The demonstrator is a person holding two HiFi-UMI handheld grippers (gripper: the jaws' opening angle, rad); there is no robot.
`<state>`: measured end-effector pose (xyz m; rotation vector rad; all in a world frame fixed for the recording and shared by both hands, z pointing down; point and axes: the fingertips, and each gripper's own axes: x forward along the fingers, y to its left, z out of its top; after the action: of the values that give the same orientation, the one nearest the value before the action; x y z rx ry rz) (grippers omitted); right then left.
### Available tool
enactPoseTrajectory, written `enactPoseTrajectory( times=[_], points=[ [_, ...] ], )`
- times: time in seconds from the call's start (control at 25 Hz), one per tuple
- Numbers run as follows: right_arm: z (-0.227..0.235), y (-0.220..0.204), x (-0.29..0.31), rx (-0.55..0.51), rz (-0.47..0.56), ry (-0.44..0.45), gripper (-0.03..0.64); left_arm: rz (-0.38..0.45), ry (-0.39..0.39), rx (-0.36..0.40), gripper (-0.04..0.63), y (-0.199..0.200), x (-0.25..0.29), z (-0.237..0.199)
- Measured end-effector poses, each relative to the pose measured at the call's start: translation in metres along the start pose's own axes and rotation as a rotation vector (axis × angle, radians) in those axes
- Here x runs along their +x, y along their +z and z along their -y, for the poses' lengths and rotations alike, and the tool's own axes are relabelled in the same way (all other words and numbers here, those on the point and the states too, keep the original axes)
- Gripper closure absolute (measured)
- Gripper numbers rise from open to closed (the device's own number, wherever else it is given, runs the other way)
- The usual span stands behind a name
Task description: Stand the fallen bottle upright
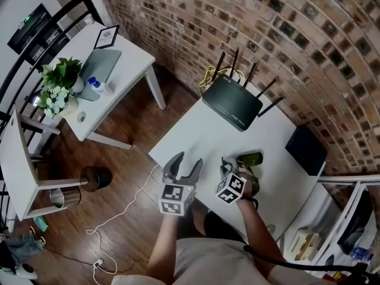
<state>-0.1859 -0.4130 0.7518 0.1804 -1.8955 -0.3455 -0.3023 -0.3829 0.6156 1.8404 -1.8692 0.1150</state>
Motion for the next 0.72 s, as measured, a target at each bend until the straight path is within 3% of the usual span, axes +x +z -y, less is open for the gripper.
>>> enactPoseTrajectory(
  times=[0.32,0.56,0.72],
  points=[
    [0.061,0.003,-0.078,0.397,0.189,-0.104,0.538,0.032,-0.075,0.026,0.331,0.040,0.018,0.034],
    [0.105,-0.044,-0.126,0.783,0.336,-0.247,0.545,0.046,-0.187,0.104,0.331,0.064,0.032,0.088],
    [0.119,-0.085,-0.142,0.918,0.375,-0.271,0.545,0.054,-0.253,0.140,0.331,0.074,0.041,0.128]
  ],
)
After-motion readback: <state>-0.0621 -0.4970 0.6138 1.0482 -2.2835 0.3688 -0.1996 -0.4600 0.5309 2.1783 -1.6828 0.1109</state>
